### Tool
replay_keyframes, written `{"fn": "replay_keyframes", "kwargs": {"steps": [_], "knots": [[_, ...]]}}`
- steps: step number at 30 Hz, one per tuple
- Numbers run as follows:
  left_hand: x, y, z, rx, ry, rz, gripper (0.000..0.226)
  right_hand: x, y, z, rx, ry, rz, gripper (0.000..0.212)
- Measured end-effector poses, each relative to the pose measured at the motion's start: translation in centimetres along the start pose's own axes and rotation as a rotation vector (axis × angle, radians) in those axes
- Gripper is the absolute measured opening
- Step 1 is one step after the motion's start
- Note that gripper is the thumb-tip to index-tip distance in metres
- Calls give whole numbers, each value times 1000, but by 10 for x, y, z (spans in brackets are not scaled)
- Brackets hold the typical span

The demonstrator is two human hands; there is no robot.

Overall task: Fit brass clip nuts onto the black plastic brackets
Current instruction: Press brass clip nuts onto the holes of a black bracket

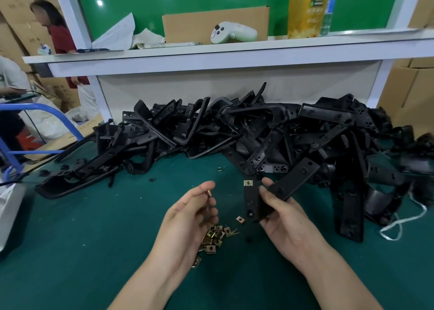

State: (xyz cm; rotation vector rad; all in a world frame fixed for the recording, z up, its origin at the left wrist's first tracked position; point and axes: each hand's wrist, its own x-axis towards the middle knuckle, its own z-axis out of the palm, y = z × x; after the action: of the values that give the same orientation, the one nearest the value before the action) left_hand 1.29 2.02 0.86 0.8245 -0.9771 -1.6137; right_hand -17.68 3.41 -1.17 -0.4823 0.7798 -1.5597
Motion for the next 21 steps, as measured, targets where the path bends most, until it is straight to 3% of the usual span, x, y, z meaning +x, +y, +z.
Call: {"fn": "replay_keyframes", "kwargs": {"steps": [3,12,21], "knots": [[1,2,0,-83,5,-44,16,0,0,0,8,14,7,44],[-3,3,2,-102,-25,-61,28,0,1,0,-2,23,-3,44],[0,2,0,-206,-8,-91,24,0,1,0,2,19,2,43]]}}
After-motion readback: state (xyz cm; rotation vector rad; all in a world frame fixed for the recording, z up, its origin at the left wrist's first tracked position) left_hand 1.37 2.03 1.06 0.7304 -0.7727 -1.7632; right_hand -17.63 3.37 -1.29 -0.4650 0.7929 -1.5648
